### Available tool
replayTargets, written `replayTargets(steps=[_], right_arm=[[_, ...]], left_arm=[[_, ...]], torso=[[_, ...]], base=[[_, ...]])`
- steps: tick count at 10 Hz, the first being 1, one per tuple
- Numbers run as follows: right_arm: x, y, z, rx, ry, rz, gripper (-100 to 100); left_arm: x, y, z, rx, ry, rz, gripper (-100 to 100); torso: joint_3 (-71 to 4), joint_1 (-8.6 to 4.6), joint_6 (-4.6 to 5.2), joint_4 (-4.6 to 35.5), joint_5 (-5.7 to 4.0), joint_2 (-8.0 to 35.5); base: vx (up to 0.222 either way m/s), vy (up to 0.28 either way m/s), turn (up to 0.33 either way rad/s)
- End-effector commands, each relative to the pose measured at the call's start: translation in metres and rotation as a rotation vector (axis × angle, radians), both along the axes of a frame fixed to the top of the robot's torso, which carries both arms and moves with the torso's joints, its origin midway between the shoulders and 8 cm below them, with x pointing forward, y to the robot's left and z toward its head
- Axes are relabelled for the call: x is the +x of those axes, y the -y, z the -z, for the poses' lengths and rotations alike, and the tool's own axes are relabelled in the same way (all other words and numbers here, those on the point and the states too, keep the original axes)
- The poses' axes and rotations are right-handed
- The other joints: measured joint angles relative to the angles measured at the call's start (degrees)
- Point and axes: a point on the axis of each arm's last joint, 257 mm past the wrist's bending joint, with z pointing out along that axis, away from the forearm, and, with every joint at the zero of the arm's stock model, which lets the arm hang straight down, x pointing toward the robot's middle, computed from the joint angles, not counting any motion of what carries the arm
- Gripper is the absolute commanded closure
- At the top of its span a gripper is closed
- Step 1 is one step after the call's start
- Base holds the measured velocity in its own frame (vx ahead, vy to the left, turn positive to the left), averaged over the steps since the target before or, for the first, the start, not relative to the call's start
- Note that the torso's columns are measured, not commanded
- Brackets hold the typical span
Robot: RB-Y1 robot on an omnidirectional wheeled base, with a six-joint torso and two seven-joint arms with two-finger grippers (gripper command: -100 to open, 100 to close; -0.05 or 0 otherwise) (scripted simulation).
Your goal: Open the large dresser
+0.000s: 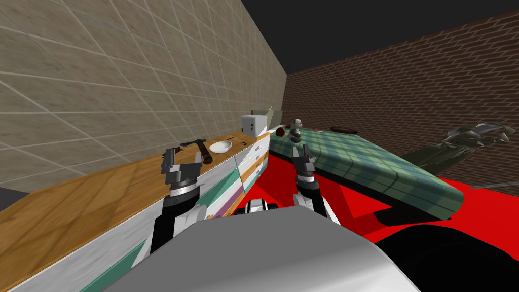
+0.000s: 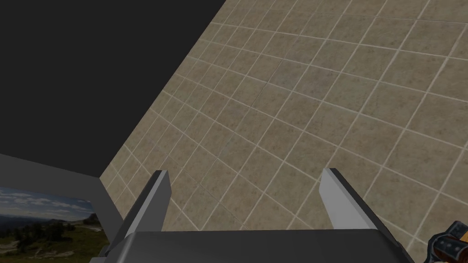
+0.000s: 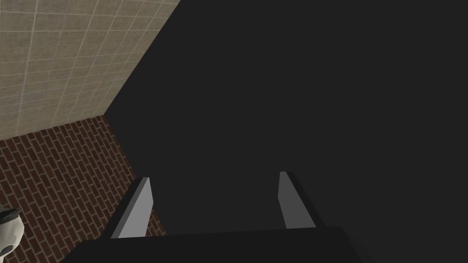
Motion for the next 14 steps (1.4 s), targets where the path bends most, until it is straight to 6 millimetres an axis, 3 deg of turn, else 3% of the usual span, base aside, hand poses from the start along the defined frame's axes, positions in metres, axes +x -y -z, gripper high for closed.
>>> replayTargets(steps=[1,14], right_arm=[[0.0,0.0,0.0,0.0,0.0,0.0,0],[0.0,0.0,0.0,0.0,0.0,0.0,0]], left_arm=[[0.015,-0.002,0.014,0.021,-0.035,0.006,-100],[0.105,-0.046,0.112,0.023,-0.256,-0.057,-100]], torso=[[0.01,0.07,0.0,0.02,0.02,0.05],[0.04,0.17,-0.01,0.04,0.04,0.11]], base=[[0.074,-0.102,0.057],[0.087,-0.15,0.084]])
